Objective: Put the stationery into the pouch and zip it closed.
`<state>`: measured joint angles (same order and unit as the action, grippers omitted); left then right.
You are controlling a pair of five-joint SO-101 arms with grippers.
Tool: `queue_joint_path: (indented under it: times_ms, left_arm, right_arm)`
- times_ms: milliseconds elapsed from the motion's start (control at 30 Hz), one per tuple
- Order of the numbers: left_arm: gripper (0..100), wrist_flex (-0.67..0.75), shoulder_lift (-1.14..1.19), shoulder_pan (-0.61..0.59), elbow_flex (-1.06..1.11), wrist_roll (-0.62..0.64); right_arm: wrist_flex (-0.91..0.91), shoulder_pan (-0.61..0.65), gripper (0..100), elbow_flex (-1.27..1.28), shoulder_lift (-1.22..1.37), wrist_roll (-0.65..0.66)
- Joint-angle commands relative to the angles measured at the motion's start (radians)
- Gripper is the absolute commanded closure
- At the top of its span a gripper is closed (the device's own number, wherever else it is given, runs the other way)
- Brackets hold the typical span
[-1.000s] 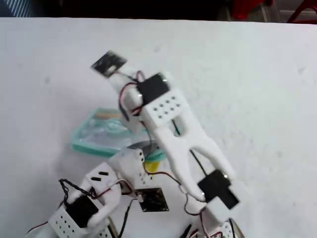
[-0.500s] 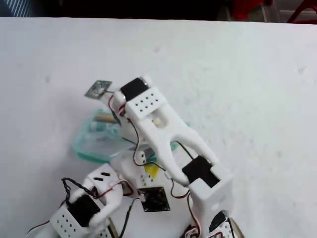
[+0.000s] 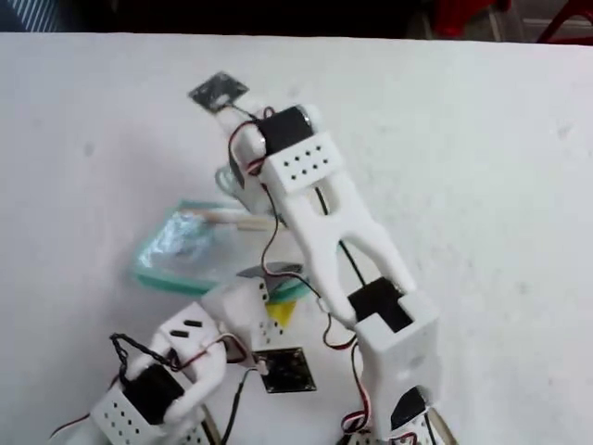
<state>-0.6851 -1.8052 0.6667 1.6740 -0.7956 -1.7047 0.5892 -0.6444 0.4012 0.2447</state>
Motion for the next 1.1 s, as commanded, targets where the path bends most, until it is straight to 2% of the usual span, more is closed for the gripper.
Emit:
queue_joint_path:
  times_ms: [0,100,267,567,767,900,1067]
  left_arm:
    - [98,0.014,-0.019,0.002,-0.043,-0.008]
    - [98,0.043,-0.019,-0.005,-0.043,0.002]
    - [98,0.133,-0.019,-0.101,-0.041,0.029]
    - [98,0.305,-0.019,-0.185,-0.058,0.396]
    - [98,0.247,-0.019,-0.185,-0.204,0.582]
    - [98,0.12,-0.019,-0.185,-0.35,0.706]
    - [98,0.037,-0.019,-0.185,-0.462,0.784]
  right_arm:
    - [-0.016,0.001,98.0,-0.104,-0.019,-0.066]
    - [-0.016,0.001,98.0,-0.129,-0.021,-0.077]
    - [-0.019,-0.004,98.0,-0.12,-0.128,-0.077]
    - [-0.018,-0.01,98.1,-0.12,-0.501,-0.077]
    - [0.008,-0.031,98.1,-0.129,-0.616,-0.078]
    - [0.021,-0.033,98.1,-0.129,-0.67,-0.08]
    - [0.018,-0.033,98.1,-0.129,-0.771,-0.141]
